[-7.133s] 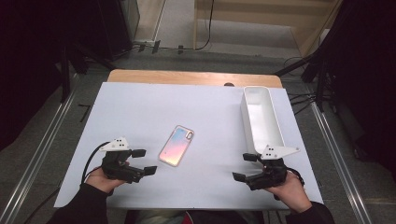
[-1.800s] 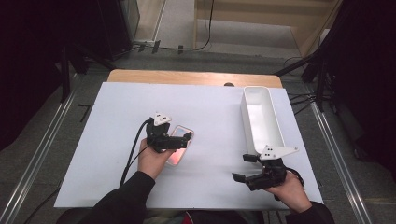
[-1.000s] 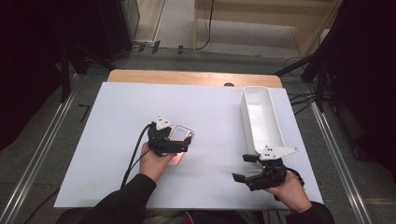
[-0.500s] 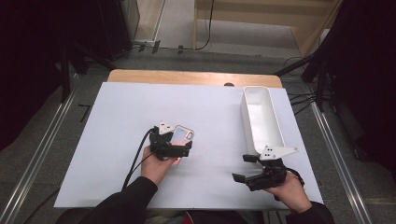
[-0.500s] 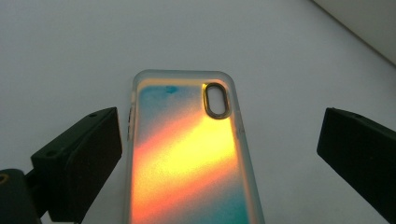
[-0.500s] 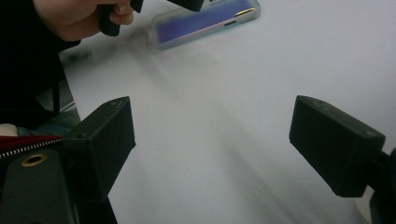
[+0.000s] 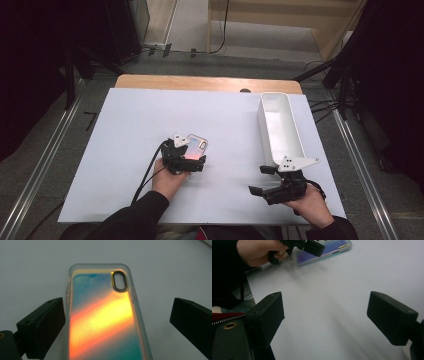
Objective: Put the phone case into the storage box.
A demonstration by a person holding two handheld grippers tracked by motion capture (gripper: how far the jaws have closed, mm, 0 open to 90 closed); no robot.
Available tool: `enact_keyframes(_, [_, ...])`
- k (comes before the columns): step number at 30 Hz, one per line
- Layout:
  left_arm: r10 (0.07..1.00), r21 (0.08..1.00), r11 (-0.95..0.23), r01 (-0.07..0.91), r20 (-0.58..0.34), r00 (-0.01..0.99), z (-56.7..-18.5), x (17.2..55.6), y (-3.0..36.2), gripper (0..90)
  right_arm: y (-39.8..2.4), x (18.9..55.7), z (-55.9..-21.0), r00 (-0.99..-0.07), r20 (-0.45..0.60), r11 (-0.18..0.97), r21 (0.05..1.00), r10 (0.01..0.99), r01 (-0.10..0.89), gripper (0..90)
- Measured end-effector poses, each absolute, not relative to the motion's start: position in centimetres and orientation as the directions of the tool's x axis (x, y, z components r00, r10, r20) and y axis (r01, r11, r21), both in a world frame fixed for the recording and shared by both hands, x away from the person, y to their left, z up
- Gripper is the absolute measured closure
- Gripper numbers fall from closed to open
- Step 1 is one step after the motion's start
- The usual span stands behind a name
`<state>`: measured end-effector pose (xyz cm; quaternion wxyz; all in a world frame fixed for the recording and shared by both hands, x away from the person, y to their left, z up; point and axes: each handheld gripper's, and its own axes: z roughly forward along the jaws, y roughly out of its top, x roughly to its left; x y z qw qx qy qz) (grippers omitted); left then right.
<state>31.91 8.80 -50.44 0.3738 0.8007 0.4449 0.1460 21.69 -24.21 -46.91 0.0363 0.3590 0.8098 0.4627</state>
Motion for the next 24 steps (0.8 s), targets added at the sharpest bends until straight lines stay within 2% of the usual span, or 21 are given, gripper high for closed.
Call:
enact_keyframes(13, [0.826,0.707,-0.362,0.608,-0.058,0.560,-51.24,31.93,8.79,0.0,-24.21,21.68,-46.91,-0.739,0.273,0.315,0.775,0.615,0.548,13.0])
enact_keyframes(15, [0.835,0.708,-0.349,0.615,-0.063,0.546,-51.28,31.94,8.77,2.0,-24.21,21.67,-46.90,-0.739,0.271,0.316,0.775,0.616,0.548,13.0])
enact_keyframes(19, [0.842,0.699,-0.375,0.609,-0.017,0.538,-51.31,31.80,8.47,3.9,-24.22,21.67,-46.91,-0.740,0.268,0.319,0.775,0.616,0.546,13.0])
enact_keyframes(22, [0.852,0.696,-0.394,0.601,0.031,0.522,-51.36,31.63,8.11,9.4,-24.22,21.64,-46.91,-0.740,0.270,0.320,0.773,0.617,0.548,13.0])
enact_keyframes(24, [0.853,0.693,-0.394,0.603,0.031,0.522,-51.34,31.64,8.11,9.7,-24.24,21.64,-46.91,-0.740,0.271,0.319,0.773,0.616,0.548,13.0])
